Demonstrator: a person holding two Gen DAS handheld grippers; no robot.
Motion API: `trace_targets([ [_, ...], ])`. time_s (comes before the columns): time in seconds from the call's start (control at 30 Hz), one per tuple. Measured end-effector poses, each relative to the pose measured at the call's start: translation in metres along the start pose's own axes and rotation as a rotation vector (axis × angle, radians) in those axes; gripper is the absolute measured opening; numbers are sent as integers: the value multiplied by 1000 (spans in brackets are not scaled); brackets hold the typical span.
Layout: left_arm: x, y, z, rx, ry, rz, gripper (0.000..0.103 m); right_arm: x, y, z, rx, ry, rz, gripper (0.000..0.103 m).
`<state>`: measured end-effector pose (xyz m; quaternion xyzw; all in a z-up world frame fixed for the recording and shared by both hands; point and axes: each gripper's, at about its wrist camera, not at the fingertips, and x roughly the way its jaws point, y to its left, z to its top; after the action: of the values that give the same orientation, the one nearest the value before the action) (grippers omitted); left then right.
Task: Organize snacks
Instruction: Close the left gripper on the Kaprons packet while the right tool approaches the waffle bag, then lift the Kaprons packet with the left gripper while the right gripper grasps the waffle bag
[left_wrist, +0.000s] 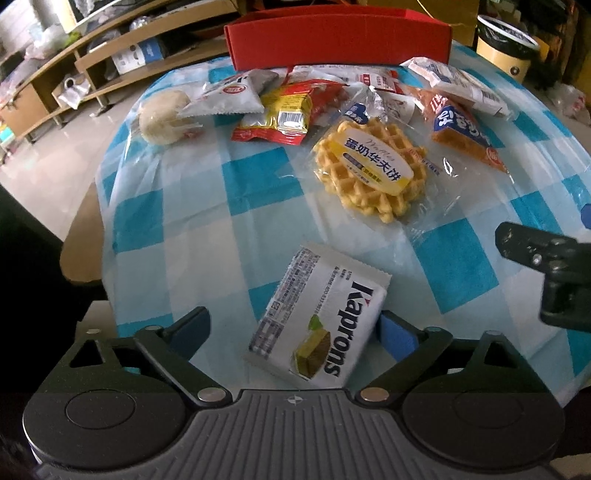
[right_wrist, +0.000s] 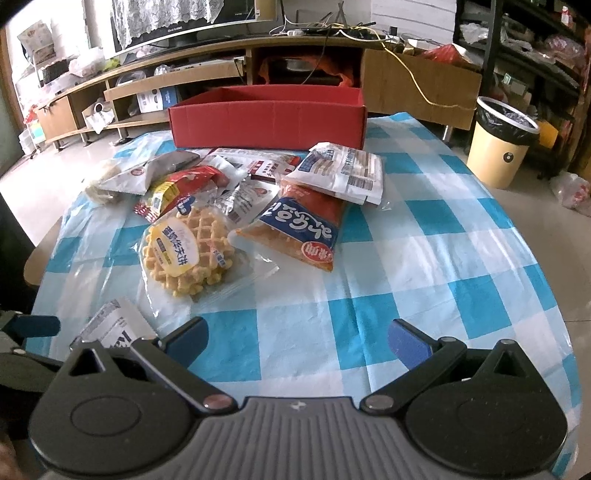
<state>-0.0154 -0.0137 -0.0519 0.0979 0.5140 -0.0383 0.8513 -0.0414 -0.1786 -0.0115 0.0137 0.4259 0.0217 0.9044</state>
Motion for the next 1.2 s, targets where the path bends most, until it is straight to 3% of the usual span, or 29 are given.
trace_targets([
  [0.1, 1, 2, 2, -14, 8, -25, 90, 1, -1, 3, 10, 4, 11, 100],
  [0.27, -2, 3, 3, -25, 12, -78, 71, 6, 0, 14, -2, 2, 11, 100],
  [0.5, -6, 24, 5, -116, 2, -85, 70, 27, 24, 42, -80, 7, 58, 95],
  [0.7, -5, 36, 7, -169, 14, -115, 70, 57, 42, 67, -53, 58, 122, 95],
  [0.9, -3, 39, 2, -168, 24, -141, 70, 82, 69, 77, -271, 40, 112, 100],
  [1.07, -2, 40, 3, -166, 23, -155, 70, 84, 66, 83, -275, 37, 145, 99],
  [1.13, -1, 44, 2, -175, 24, -173, 71, 72, 61, 89, -251, 2, 203, 99],
  [1.2, -1, 47, 2, -179, 21, -182, 71, 74, 63, 96, -272, 47, 256, 99],
])
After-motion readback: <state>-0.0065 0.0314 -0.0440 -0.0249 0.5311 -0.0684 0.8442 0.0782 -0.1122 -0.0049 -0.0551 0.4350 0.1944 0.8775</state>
